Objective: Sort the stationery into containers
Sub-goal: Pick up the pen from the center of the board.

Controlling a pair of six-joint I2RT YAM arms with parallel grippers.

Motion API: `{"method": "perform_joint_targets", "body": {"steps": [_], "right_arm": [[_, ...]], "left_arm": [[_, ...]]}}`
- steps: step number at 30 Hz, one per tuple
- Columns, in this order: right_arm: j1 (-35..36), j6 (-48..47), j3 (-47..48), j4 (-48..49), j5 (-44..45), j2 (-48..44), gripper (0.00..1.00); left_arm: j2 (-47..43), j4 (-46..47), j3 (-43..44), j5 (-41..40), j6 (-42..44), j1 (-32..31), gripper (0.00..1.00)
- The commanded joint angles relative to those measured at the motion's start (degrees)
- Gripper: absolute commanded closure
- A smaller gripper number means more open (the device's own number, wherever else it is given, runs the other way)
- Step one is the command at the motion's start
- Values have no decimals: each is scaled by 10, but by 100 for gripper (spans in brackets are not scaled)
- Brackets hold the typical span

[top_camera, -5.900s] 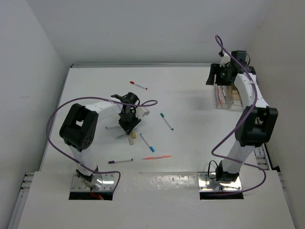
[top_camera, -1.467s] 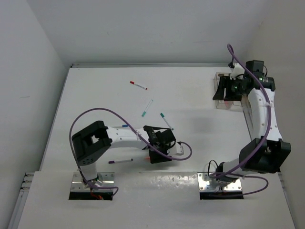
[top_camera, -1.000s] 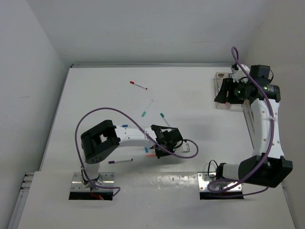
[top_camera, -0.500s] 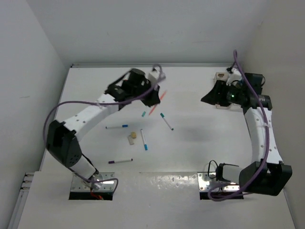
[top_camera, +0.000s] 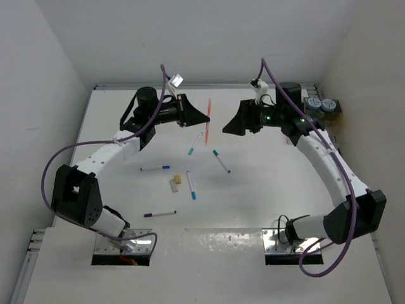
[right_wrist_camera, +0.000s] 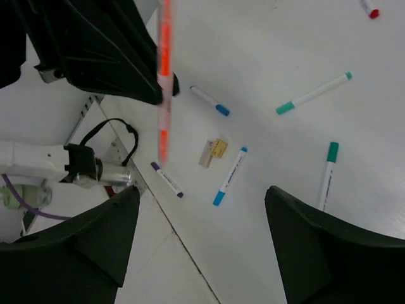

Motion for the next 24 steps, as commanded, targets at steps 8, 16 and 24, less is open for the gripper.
{"method": "perform_joint_targets", "body": {"steps": [8,16,24], "right_arm": [[84,-6,93,34,40,89,26],[90,-1,131,40,65,117,46],[90,-24,120,29,80,112,99]], "left_arm": [[7,126,6,35,-110,-15,100],[8,135,-11,28,-124,-21,100],[13,143,-14,29,-139,-14,96]]}}
